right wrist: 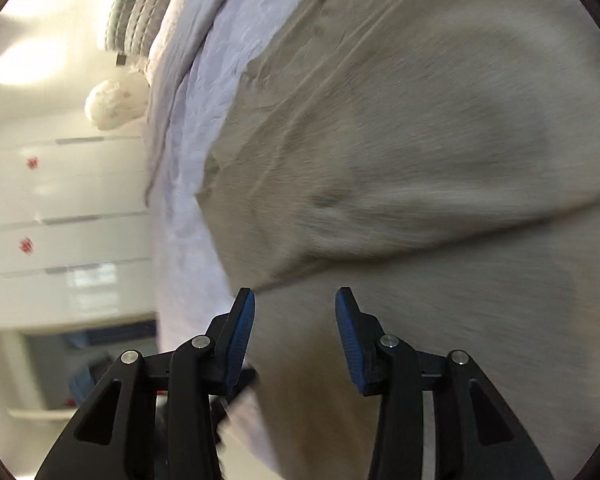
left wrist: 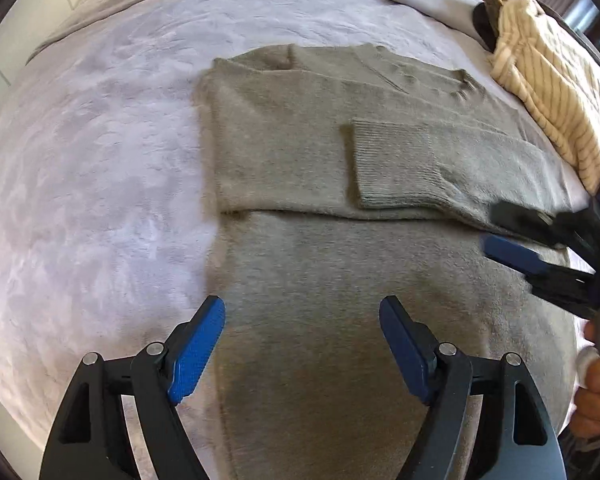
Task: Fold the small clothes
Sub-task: 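Release the folded side with the right gripper and press it flat, then move both open grippers to the hem of the grey sweater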
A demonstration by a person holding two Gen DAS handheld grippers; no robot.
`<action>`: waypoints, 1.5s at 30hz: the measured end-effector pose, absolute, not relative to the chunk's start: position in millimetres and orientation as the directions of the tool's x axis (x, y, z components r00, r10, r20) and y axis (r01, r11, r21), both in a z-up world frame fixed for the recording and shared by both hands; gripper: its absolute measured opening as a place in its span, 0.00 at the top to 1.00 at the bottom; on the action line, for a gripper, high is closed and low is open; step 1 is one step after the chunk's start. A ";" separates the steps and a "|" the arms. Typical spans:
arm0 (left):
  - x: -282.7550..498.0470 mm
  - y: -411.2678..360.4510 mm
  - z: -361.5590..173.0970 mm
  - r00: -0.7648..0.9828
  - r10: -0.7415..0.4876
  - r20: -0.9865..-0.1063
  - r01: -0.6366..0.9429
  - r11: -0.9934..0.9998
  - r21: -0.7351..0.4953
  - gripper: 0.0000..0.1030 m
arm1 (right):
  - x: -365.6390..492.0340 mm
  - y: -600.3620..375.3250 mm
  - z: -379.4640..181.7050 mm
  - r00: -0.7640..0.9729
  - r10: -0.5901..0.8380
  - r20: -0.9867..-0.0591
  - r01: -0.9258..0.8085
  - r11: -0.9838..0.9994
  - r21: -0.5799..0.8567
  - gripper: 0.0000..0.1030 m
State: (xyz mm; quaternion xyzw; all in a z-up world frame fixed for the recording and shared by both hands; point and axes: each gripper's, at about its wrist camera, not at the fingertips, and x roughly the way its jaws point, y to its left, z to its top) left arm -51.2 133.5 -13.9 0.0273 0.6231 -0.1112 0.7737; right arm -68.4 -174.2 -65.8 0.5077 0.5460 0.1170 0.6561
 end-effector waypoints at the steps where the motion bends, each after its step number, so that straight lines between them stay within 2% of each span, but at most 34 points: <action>1: -50.8 137.0 -13.1 0.198 -0.142 -0.970 0.200 0.975 -0.102 0.22 | -63.2 -168.2 -72.7 0.382 0.714 -0.586 0.425 0.427 0.798 0.56; 7: -53.8 156.2 -11.8 0.197 -0.143 -0.970 0.171 0.979 -0.109 0.22 | -51.7 -157.2 -101.1 0.411 0.701 -0.583 0.546 0.323 0.773 0.55; 9: -55.3 160.5 -12.3 0.196 -0.138 -0.971 0.167 0.980 -0.105 0.22 | -50.4 -153.4 -101.9 0.412 0.695 -0.589 0.553 0.323 0.768 0.60; 10: -55.9 162.2 -12.6 0.195 -0.133 -0.972 0.166 0.981 -0.101 0.22 | -50.1 -150.6 -99.8 0.410 0.680 -0.608 0.550 0.347 0.760 0.91; 16: -56.0 169.0 -15.0 0.184 -0.121 -0.975 0.156 0.983 -0.093 0.22 | -50.8 -141.6 -91.6 0.368 0.661 -0.654 0.538 0.421 0.730 0.89; 17: -55.4 169.0 -16.1 0.181 -0.119 -0.976 0.156 0.984 -0.091 0.22 | -49.7 -142.5 -92.4 0.351 0.665 -0.659 0.541 0.431 0.722 0.86; 24: -55.3 166.4 -17.2 0.154 -0.100 -0.983 0.165 0.983 -0.074 0.22 | -54.4 -143.7 -79.0 0.280 0.689 -0.669 0.504 0.488 0.713 0.85; 25: -54.5 164.1 -16.9 0.151 -0.100 -0.984 0.170 0.983 -0.074 0.22 | -58.8 -144.1 -72.3 0.265 0.680 -0.683 0.484 0.519 0.705 0.83; 27: -55.8 161.6 -14.2 0.148 -0.100 -0.984 0.182 0.981 -0.072 0.22 | -67.9 -148.2 -60.7 0.250 0.656 -0.712 0.459 0.567 0.684 0.63; 28: -56.9 160.5 -12.5 0.147 -0.100 -0.984 0.187 0.980 -0.071 0.22 | -72.2 -153.4 -56.5 0.248 0.644 -0.724 0.453 0.583 0.674 0.47; 29: -57.9 158.8 -11.3 0.147 -0.100 -0.984 0.188 0.980 -0.071 0.22 | -79.5 -158.0 -49.6 0.249 0.623 -0.742 0.442 0.608 0.659 0.42; 31: -60.1 158.3 -9.3 0.142 -0.101 -0.985 0.190 0.979 -0.073 0.22 | -95.2 -167.0 -39.7 0.246 0.595 -0.765 0.426 0.643 0.636 0.42; 32: -60.7 158.8 -9.0 0.137 -0.101 -0.985 0.189 0.979 -0.074 0.19 | -100.5 -170.2 -36.2 0.245 0.586 -0.772 0.425 0.651 0.629 0.42; 37: -68.8 155.2 -5.3 0.138 -0.095 -0.986 0.209 0.976 -0.065 0.18 | -126.9 -188.4 -24.1 0.247 0.542 -0.803 0.419 0.687 0.593 0.41; 38: -70.6 154.2 -4.2 0.143 -0.089 -0.986 0.214 0.975 -0.057 0.17 | -131.1 -191.4 -22.0 0.246 0.534 -0.809 0.417 0.695 0.586 0.39; 39: -72.1 154.0 -3.0 0.145 -0.087 -0.986 0.219 0.974 -0.054 0.12 | -135.7 -194.3 -20.3 0.245 0.527 -0.814 0.416 0.701 0.579 0.39; 40: -73.4 153.6 -2.0 0.143 -0.089 -0.986 0.223 0.973 -0.056 0.00 | -139.6 -198.1 -18.9 0.244 0.525 -0.815 0.414 0.704 0.577 0.37; 42: -75.9 152.0 1.6 0.148 -0.095 -0.984 0.234 0.970 -0.058 0.00 | -146.2 -201.1 -16.7 0.242 0.516 -0.822 0.410 0.713 0.568 0.29; 43: -77.4 150.6 2.1 0.144 -0.094 -0.985 0.243 0.968 -0.057 0.00 | -150.8 -203.3 -14.1 0.241 0.496 -0.834 0.405 0.729 0.551 0.19; 45: -80.5 147.8 3.3 0.142 -0.085 -0.986 0.258 0.965 -0.046 0.00 | -156.2 -205.5 -10.3 0.249 0.468 -0.848 0.397 0.750 0.530 0.16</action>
